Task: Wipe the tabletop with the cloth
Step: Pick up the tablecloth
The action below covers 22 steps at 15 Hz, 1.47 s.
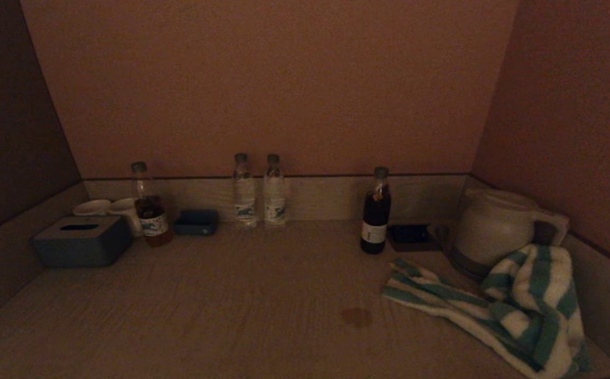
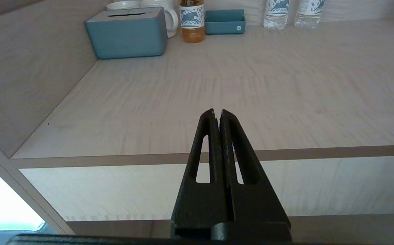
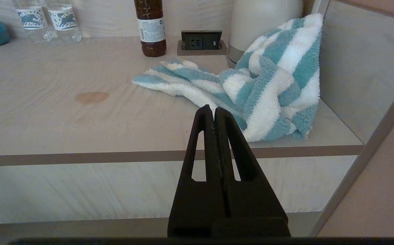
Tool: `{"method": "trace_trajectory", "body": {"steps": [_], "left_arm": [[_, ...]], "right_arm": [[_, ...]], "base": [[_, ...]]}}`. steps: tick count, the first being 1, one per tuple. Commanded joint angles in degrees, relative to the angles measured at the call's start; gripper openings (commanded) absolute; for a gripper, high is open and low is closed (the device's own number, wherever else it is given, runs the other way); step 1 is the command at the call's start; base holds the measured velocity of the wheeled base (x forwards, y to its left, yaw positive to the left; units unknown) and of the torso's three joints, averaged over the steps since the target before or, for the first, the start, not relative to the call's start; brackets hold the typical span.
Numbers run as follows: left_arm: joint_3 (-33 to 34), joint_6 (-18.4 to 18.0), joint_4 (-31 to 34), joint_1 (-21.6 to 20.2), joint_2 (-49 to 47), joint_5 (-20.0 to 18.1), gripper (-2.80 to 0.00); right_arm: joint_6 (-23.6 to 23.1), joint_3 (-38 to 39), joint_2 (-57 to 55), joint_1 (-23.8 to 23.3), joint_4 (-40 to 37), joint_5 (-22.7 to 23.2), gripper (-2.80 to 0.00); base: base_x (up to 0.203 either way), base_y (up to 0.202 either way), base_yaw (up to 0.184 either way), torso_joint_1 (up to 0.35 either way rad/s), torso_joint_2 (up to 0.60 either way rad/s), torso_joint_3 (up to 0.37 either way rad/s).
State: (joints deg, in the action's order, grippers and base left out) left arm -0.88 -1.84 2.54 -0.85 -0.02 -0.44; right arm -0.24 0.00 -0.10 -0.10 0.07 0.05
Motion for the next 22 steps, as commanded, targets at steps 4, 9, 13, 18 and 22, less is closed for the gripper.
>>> {"method": "trace_trajectory", "body": {"steps": [4, 9, 13, 18, 22], "left_arm": [[0.0, 0.0, 0.0, 0.0, -0.1, 0.0, -2.8], [0.0, 0.0, 0.0, 0.0, -0.1, 0.0, -2.8], [0.0, 0.0, 0.0, 0.0, -0.1, 0.0, -2.8], [0.0, 0.0, 0.0, 0.0, -0.1, 0.0, -2.8], [0.0, 0.0, 0.0, 0.0, -0.1, 0.0, -2.8]], "right_arm": [[-0.2, 0.0, -0.1, 0.0, 0.0, -0.1, -2.8], [-1.0, 0.0, -0.1, 0.0, 0.0, -0.1, -2.8], [-2.8, -1.0, -0.1, 0.0, -0.6, -0.3, -2.8], [-3.1, -14.4, -0.2, 0.0, -12.1, -0.6, -2.8], [-7.1, -21.9, -5.6, 0.0, -15.6, -0.8, -2.8]], "base": [[0.0, 0.0, 0.0, 0.0, 0.0, 0.0], [0.0, 0.0, 0.0, 0.0, 0.0, 0.0], [0.0, 0.0, 0.0, 0.0, 0.0, 0.0], [0.0, 0.0, 0.0, 0.0, 0.0, 0.0], [0.0, 0.0, 0.0, 0.0, 0.0, 0.0]]}}
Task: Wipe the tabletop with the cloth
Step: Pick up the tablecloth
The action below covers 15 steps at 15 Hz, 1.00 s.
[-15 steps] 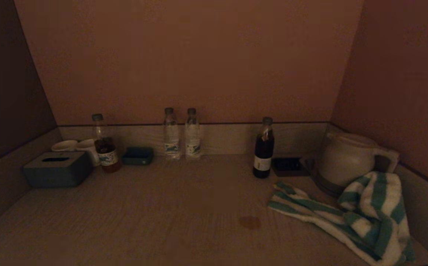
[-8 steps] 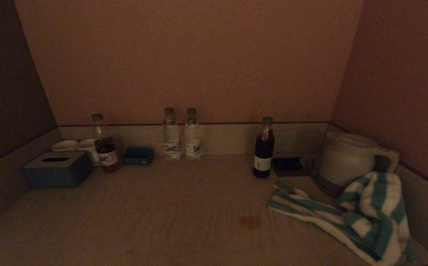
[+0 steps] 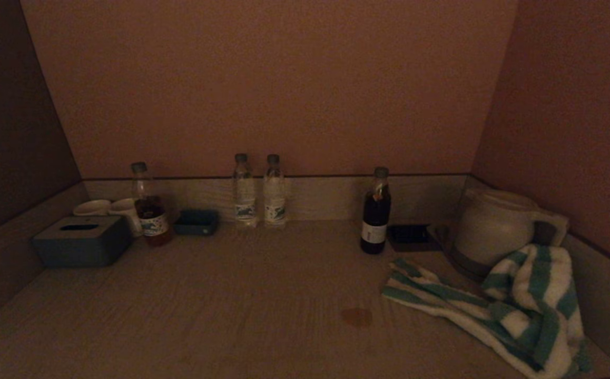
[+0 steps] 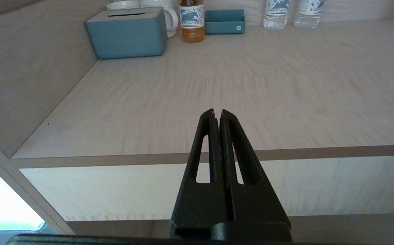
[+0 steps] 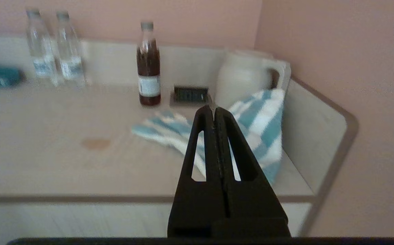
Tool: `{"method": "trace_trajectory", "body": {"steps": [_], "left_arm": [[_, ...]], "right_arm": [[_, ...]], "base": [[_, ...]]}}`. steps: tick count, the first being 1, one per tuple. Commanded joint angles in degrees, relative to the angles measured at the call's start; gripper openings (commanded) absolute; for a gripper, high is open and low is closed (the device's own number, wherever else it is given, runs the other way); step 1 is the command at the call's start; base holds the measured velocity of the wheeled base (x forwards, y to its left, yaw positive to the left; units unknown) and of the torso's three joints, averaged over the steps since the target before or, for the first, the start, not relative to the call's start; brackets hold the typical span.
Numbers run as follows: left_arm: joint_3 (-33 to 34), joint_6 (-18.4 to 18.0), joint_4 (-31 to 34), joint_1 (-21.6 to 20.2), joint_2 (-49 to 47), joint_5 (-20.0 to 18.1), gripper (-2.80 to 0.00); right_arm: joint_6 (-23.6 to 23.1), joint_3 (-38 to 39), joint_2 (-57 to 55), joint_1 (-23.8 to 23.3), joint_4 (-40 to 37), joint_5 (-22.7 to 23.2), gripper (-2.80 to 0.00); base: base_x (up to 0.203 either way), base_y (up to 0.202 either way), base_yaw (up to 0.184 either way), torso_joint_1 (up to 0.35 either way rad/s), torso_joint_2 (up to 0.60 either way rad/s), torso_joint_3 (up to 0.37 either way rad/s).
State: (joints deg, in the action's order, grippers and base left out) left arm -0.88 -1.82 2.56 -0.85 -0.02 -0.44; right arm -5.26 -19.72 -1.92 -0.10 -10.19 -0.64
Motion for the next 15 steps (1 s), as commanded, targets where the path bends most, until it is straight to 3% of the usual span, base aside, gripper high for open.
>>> {"method": "trace_trajectory", "body": {"steps": [1, 7, 12, 15], "left_arm": [[0.0, 0.0, 0.0, 0.0, -0.1, 0.0, -2.8], [0.0, 0.0, 0.0, 0.0, -0.1, 0.0, -2.8], [0.0, 0.0, 0.0, 0.0, -0.1, 0.0, -2.8], [0.0, 0.0, 0.0, 0.0, -0.1, 0.0, -2.8]], "right_arm": [[-1.8, -3.3, -7.7, -0.1, -5.2, -0.2, -2.8], [6.6, -9.6, -39.9, -1.4, 0.8, -2.2, -2.8], [12.7, -15.8, -70.2, -1.7, 9.6, -13.2, -2.8], [15.7, -18.5, -74.5, -1.8, 12.3, -17.0, -2.8]], "base": [[0.0, 0.0, 0.0, 0.0, 0.0, 0.0], [0.0, 0.0, 0.0, 0.0, 0.0, 0.0], [0.0, 0.0, 0.0, 0.0, 0.0, 0.0], [0.0, 0.0, 0.0, 0.0, 0.0, 0.0]]}}
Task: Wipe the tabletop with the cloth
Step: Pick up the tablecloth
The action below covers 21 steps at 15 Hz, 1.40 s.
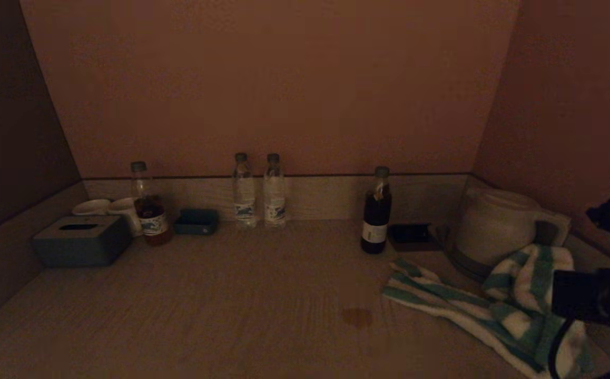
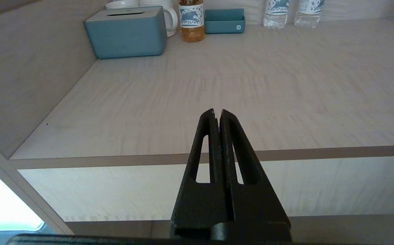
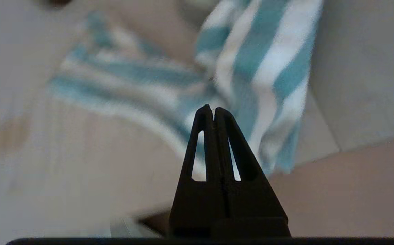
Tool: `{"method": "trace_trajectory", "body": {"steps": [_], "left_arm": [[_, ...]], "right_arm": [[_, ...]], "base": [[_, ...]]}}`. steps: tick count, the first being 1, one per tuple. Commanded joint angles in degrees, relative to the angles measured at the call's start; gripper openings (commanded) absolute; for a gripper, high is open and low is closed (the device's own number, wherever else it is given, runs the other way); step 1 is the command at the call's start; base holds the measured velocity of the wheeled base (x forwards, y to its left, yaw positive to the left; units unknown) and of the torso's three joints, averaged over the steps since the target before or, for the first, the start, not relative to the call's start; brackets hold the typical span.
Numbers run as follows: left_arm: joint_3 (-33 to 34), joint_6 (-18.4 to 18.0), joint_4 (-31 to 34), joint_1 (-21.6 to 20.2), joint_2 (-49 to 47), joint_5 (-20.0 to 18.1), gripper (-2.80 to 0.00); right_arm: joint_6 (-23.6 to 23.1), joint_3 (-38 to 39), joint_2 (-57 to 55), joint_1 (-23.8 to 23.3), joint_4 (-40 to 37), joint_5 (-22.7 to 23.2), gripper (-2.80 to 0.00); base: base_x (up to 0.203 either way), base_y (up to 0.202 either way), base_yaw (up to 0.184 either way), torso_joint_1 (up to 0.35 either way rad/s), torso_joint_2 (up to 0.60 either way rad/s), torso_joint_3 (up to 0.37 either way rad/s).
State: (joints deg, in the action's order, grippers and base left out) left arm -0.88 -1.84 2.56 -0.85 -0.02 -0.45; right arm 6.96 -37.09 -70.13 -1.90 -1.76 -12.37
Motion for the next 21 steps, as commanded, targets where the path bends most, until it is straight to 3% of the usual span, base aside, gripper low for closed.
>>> {"method": "trace_trajectory", "body": {"steps": [1, 5, 6, 12, 21], "left_arm": [[0.0, 0.0, 0.0, 0.0, -0.1, 0.0, -2.8], [0.0, 0.0, 0.0, 0.1, -0.1, 0.0, -2.8], [0.0, 0.0, 0.0, 0.0, -0.1, 0.0, -2.8], [0.0, 0.0, 0.0, 0.0, -0.1, 0.0, -2.8], [0.0, 0.0, 0.0, 0.1, -0.1, 0.0, -2.8]], "right_arm": [[4.9, -2.0, -9.0, 0.0, 3.9, -5.4, -2.8], [10.8, -5.9, -17.2, 0.0, 3.3, -5.8, -2.8], [11.2, -5.4, -17.3, 0.0, 2.6, -5.8, 0.0], [15.7, -3.9, -19.2, 0.0, 2.3, -5.7, 0.0], [16.2, 1.1, -21.1, -3.9, 2.9, -5.7, 0.0]], "base": [[0.0, 0.0, 0.0, 0.0, 0.0, 0.0], [0.0, 0.0, 0.0, 0.0, 0.0, 0.0], [0.0, 0.0, 0.0, 0.0, 0.0, 0.0], [0.0, 0.0, 0.0, 0.0, 0.0, 0.0], [0.0, 0.0, 0.0, 0.0, 0.0, 0.0]]}}
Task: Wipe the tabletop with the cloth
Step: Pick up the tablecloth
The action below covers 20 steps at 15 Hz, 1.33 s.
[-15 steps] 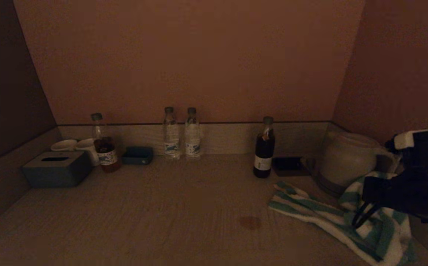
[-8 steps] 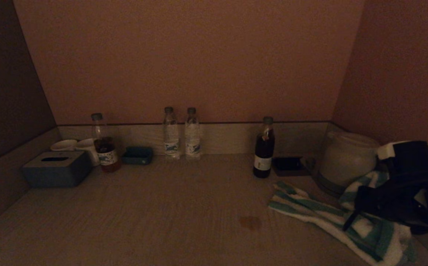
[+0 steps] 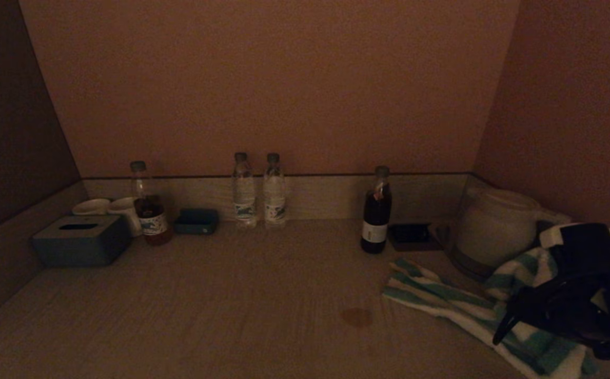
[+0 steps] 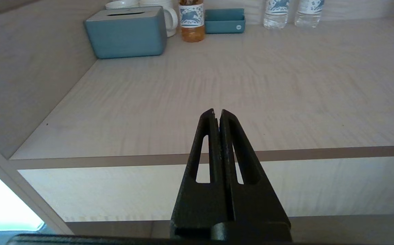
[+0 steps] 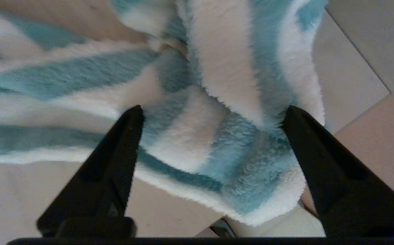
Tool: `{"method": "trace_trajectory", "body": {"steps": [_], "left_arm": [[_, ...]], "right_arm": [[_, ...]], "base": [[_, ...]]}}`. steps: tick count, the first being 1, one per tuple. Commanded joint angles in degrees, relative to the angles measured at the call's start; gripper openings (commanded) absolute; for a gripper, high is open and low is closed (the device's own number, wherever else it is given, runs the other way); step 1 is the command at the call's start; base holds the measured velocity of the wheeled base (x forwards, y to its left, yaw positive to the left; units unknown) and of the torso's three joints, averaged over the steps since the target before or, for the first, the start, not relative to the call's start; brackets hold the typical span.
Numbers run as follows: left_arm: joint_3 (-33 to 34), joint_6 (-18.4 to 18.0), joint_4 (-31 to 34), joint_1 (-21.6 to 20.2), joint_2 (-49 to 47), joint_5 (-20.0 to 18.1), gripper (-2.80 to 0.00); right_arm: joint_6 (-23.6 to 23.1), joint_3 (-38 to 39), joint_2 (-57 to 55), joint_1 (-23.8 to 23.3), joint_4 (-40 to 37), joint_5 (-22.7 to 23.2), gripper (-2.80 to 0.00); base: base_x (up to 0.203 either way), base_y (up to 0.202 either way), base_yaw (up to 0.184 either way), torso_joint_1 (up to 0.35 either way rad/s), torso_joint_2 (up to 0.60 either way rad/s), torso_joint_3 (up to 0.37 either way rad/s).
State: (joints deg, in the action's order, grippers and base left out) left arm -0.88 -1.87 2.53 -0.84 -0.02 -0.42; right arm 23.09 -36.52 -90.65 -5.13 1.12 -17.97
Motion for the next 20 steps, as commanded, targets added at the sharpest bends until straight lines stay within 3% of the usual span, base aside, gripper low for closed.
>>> {"method": "trace_trajectory", "body": {"steps": [1, 10, 11, 14, 20], "left_arm": [[0.0, 0.0, 0.1, 0.0, -0.1, 0.0, -2.8], [0.0, 0.0, 0.0, 0.0, -0.1, 0.0, -2.8], [0.0, 0.0, 0.1, 0.0, -0.1, 0.0, -2.8], [0.0, 0.0, 0.0, 0.0, -0.1, 0.0, -2.8], [0.0, 0.0, 0.0, 0.0, -0.1, 0.0, -2.8]], "right_arm": [[0.1, 0.8, -0.6, -0.8, 0.0, 0.0, 0.0], [2.2, 2.8, -3.6, -0.8, 0.5, 0.7, 0.0], [2.2, 2.8, -3.6, -0.8, 0.6, 0.7, -2.8], [2.2, 5.6, -6.9, -0.8, 8.8, 0.5, -2.8], [2.1, 5.2, -7.0, -0.6, 9.1, 1.7, -2.8]], "base": [[0.0, 0.0, 0.0, 0.0, 0.0, 0.0], [0.0, 0.0, 0.0, 0.0, 0.0, 0.0], [0.0, 0.0, 0.0, 0.0, 0.0, 0.0], [0.0, 0.0, 0.0, 0.0, 0.0, 0.0], [0.0, 0.0, 0.0, 0.0, 0.0, 0.0]]}}
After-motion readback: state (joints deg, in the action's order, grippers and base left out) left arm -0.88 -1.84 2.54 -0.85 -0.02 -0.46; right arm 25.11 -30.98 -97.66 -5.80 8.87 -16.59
